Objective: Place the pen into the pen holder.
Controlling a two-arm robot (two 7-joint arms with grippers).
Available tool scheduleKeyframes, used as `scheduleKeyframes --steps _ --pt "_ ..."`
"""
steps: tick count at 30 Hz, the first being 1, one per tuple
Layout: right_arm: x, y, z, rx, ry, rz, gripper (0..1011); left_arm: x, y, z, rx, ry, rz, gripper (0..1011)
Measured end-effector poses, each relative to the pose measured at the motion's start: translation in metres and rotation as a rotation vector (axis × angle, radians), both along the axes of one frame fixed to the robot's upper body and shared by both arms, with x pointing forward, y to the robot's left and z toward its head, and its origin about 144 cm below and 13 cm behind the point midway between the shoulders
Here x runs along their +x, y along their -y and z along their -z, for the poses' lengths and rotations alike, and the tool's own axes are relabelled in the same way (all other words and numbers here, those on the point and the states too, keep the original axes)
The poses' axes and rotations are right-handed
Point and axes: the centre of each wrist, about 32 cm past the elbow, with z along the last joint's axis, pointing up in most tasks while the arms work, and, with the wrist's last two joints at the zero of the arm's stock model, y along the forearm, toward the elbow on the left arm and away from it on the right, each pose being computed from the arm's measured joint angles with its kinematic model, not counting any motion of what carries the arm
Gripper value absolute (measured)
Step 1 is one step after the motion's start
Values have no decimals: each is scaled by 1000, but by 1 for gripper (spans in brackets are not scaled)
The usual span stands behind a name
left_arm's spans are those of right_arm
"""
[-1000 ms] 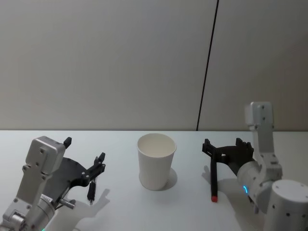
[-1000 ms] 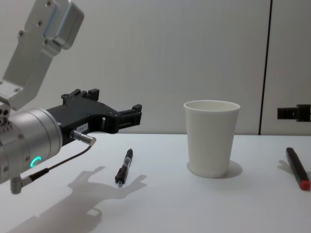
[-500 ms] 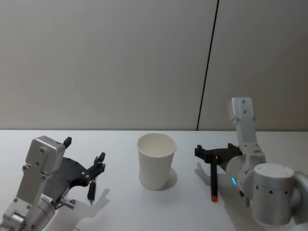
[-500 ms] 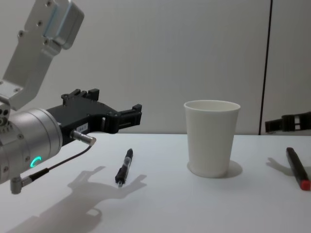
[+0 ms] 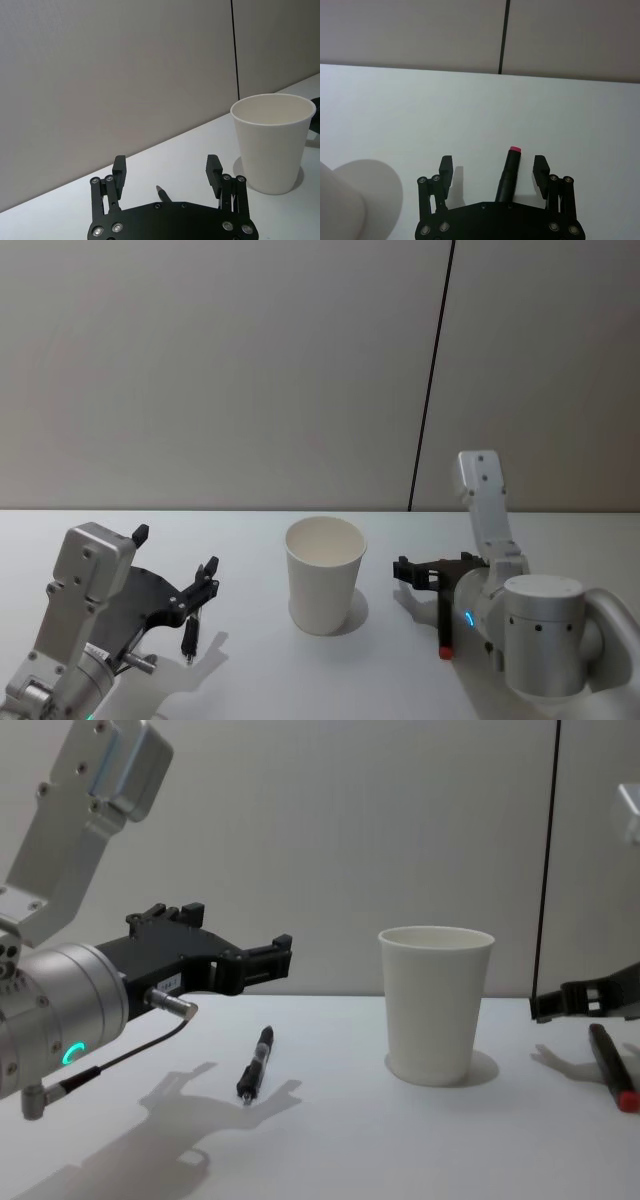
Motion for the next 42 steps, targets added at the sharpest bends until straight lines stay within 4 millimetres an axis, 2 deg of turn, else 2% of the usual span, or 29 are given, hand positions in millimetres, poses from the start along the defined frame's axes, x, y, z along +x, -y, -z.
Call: scheduleKeyframes --steps 28,35,42 --pt "7 -4 16 9 -61 15 999 0 0 0 0 0 0 1003" --pt "7 -4 17 12 -62 16 875 0 0 0 0 0 0 1003" --pt "7 -4 18 13 -63 17 811 0 0 0 0 0 0 1003"
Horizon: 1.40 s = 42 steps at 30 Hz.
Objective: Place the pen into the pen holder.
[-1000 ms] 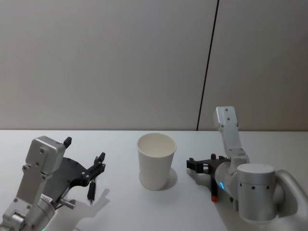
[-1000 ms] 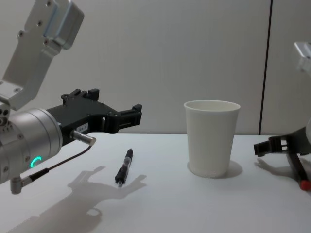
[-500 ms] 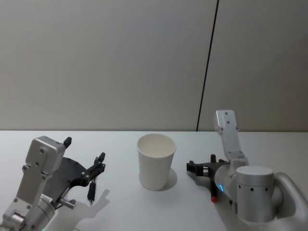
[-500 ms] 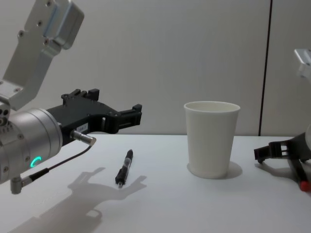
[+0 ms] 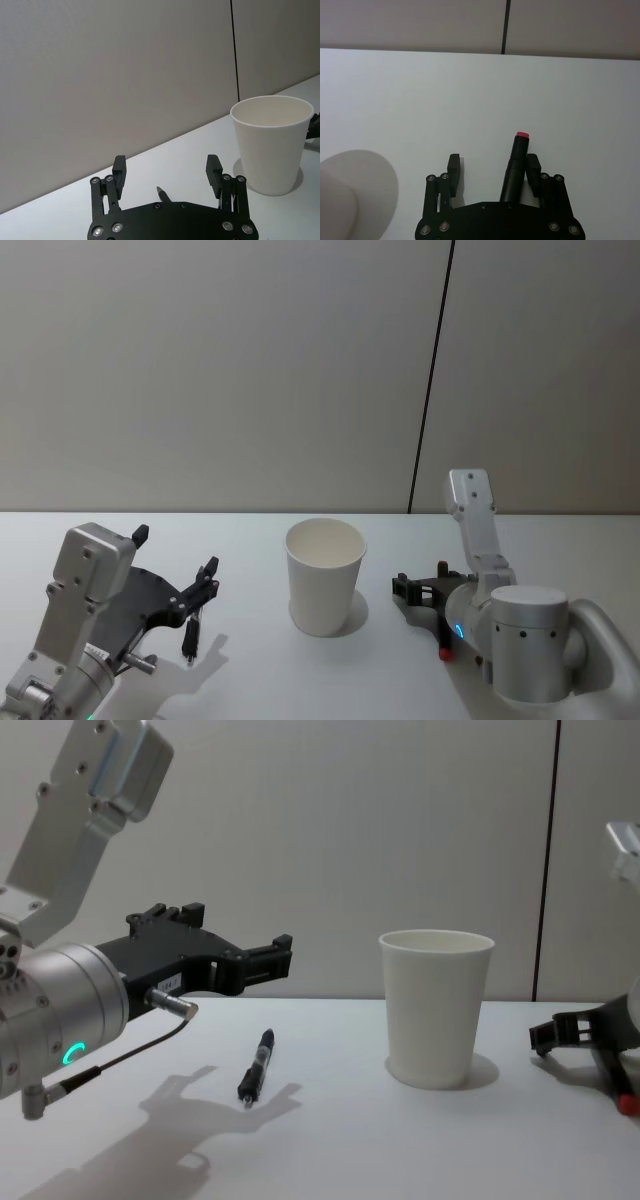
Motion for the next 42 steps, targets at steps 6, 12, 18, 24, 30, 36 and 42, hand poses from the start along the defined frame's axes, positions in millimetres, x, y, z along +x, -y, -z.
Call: scheduleKeyframes --steps 6,12,18,24,30,36,42 --pt "0 0 0 0 -1 1 769 0 0 0 0 0 0 1003" --pt "0 0 1 1 -2 1 731 0 0 0 0 0 0 1003" --pt "0 0 1 1 -3 1 699 0 0 0 0 0 0 1003" --pt "0 0 1 1 -3 1 660 0 0 0 0 0 0 1003" --pt "0 0 1 1 -3 1 618 0 0 0 0 0 0 1003" --pt "0 0 1 1 -4 1 577 0 0 0 0 0 0 1003" --pt "0 0 2 1 -5 2 542 0 0 0 0 0 0 1003"
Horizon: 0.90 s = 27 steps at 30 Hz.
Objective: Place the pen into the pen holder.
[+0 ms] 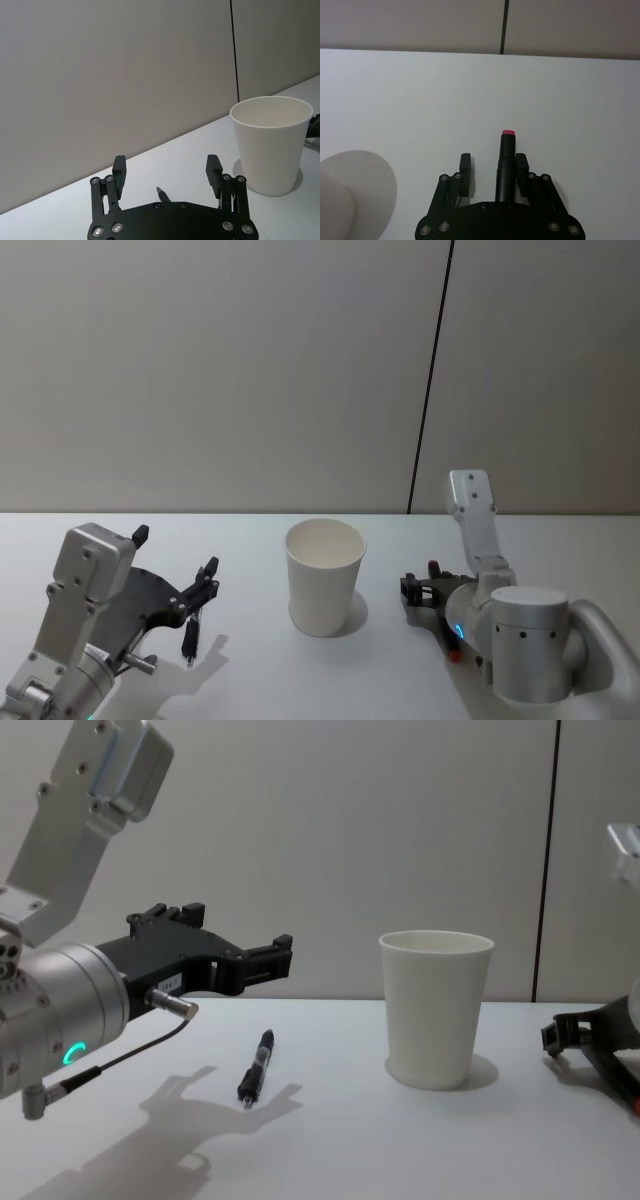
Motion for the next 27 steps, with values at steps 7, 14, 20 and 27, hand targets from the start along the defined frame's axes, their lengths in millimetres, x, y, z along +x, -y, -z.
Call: scheduleKeyframes --steps 7,14,20,27 --pt "0 0 0 0 -1 0 493 0 0 0 0 0 0 1003" --pt "0 0 0 0 -1 0 446 0 0 0 0 0 0 1002" --pt "0 0 0 0 -1 0 406 0 0 0 0 0 0 1003" --pt "0 0 0 0 -1 0 356 0 0 0 0 0 0 1003"
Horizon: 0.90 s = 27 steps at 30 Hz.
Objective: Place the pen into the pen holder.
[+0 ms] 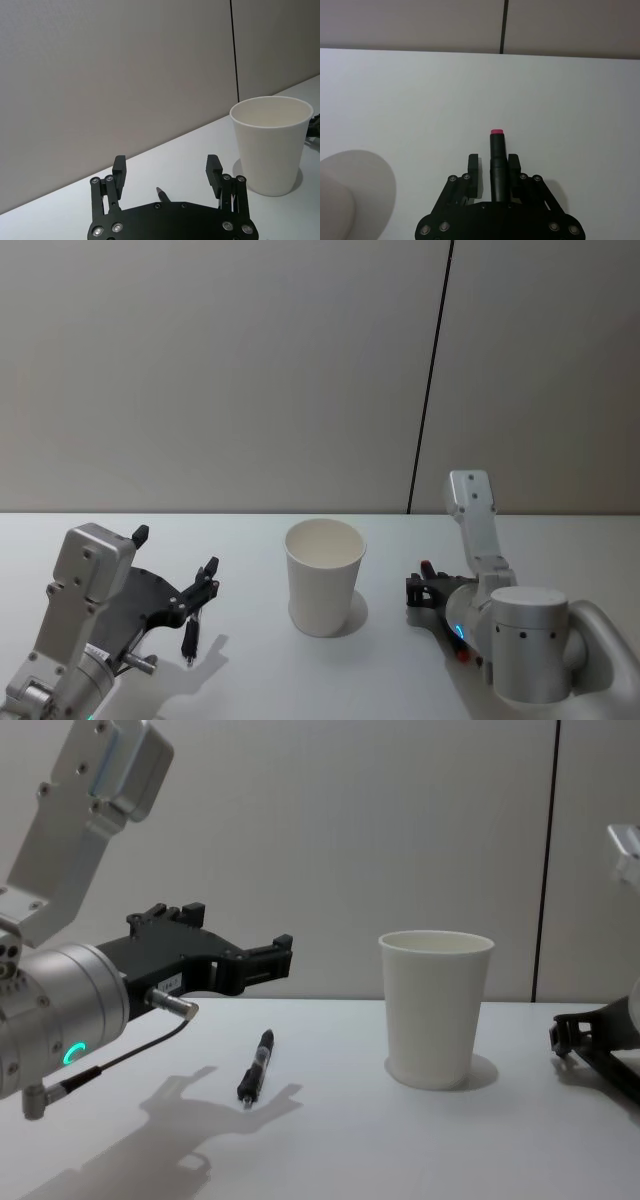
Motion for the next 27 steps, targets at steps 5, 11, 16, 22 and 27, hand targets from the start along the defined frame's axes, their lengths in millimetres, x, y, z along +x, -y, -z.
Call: scheduleKeyframes --steps 5,11,16,22,27 --pt "0 0 0 0 0 0 329 0 0 0 0 0 0 1003" --pt "0 0 0 0 0 0 286 0 0 0 0 0 0 1003" --pt "0 0 0 0 -1 0 257 0 0 0 0 0 0 1003" --pt "0 0 0 0 -1 0 218 0 0 0 0 0 0 1003" --pt "0 0 0 0 -1 0 208 0 0 0 0 0 0 1003"
